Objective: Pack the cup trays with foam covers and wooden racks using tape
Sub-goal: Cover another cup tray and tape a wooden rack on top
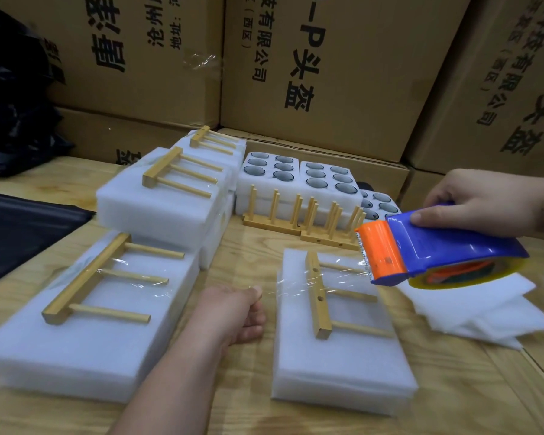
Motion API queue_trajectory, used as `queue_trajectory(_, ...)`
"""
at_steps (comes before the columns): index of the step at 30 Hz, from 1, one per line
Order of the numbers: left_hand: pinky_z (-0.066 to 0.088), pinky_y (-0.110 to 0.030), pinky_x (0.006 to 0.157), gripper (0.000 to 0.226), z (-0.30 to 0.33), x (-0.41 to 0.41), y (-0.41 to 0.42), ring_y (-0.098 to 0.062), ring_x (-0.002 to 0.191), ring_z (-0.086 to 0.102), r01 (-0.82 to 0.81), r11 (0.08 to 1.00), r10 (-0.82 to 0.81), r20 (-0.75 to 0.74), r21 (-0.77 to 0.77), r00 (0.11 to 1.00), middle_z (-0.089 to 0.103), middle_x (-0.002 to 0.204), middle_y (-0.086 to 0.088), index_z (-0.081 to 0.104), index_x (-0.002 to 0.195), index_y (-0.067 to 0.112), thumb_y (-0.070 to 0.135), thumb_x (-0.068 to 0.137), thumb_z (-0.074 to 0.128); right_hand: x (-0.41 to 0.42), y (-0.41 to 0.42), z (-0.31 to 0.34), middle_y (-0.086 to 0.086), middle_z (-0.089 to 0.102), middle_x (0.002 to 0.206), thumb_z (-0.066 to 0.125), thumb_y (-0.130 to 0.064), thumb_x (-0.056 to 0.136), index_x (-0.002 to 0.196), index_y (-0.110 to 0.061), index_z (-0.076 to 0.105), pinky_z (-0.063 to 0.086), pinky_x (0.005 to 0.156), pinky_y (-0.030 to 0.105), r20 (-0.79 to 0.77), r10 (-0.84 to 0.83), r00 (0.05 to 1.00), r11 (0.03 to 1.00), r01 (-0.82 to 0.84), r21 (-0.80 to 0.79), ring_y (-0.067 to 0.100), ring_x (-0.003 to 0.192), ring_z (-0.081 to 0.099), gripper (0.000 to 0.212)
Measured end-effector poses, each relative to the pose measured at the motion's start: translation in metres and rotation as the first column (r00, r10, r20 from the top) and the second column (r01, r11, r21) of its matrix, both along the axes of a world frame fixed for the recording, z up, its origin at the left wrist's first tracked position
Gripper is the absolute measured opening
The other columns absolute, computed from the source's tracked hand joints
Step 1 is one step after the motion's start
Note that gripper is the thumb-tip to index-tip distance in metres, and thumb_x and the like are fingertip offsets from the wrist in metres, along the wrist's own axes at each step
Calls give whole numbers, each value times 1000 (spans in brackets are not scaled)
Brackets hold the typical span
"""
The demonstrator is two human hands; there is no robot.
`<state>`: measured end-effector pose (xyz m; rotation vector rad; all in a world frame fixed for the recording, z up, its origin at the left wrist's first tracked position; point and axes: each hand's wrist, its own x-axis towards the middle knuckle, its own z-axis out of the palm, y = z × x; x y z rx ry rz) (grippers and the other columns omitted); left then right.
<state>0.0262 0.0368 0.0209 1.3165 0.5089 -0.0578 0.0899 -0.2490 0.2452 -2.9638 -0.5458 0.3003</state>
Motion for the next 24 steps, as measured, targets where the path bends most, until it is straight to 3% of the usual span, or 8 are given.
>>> queue_trajectory(4, 56, -28, 46, 26, -1, 0, -6, -16, 44, 61, 4, 993, -5, 7, 114, 1000, 64, 53, -7, 65, 73, 1, 15, 94, 70, 2, -2, -4, -5, 76, 74, 47, -78, 66, 84, -19, 75, 49, 55, 23, -2, -1, 1000, 1000, 1, 6, 11, 65, 73, 68)
queue_trajectory(8, 60, -35, 52, 50, -3, -1, -12, -25, 44, 63, 40, 952, -40, -6, 304, 999, 67, 55, -12, 59, 43, 10, 21, 90, 72, 3, -4, -6, -5, 76, 73, 48, -76, 67, 83, -19, 74, 48, 56, 23, 4, -1, 1000, 1000, 0, 13, 10, 63, 72, 65)
queue_trajectory(11, 63, -40, 66, 40, -2, -2, -14, -23, 54, 71, 88, 850, -95, -13, 520, 995, 70, 55, -8, 68, 52, 8, 34, 82, 69, 3, -5, -7, -5, 75, 71, 47, -77, 66, 80, -18, 74, 47, 55, 22, 16, 10, 1000, 1000, -11, 13, 10, 61, 71, 67)
queue_trajectory(13, 62, -38, 64, 27, 1, -4, -15, -20, 53, 70, 101, 794, -120, -10, 600, 993, 69, 53, -4, 73, 57, 20, 38, 76, 65, 3, -5, -9, -4, 75, 72, 46, -79, 66, 81, -17, 75, 49, 57, 25, 27, 19, 999, 1000, -19, 9, 12, 63, 71, 70)
queue_trajectory(18, 61, -43, 63, 41, 4, -6, -16, -30, 60, 69, 114, 707, -134, -26, 698, 991, 68, 54, -7, 71, 65, 7, 46, 72, 62, 4, -7, -12, 0, 73, 69, 47, -79, 68, 74, -17, 74, 50, 58, 31, 62, 34, 997, 999, -34, 6, 14, 59, 68, 68)
queue_trajectory(21, 59, -41, 62, 46, 3, -6, -17, -28, 57, 66, 95, 637, -117, -26, 765, 993, 69, 58, -7, 69, 69, 7, 51, 73, 61, 4, -7, -14, -2, 70, 63, 52, -71, 77, 67, -21, 72, 46, 54, 28, 81, 36, 996, 999, -38, 20, 8, 52, 60, 55)
queue_trajectory(24, 60, -39, 69, 45, 0, -4, -16, -23, 67, 70, 70, 639, -84, -21, 766, 996, 74, 70, -5, 71, 85, 13, 56, 73, 64, 3, -6, -14, -2, 71, 63, 47, -76, 68, 66, -19, 72, 45, 55, 28, 58, 29, 998, 999, -31, 34, 8, 52, 62, 62)
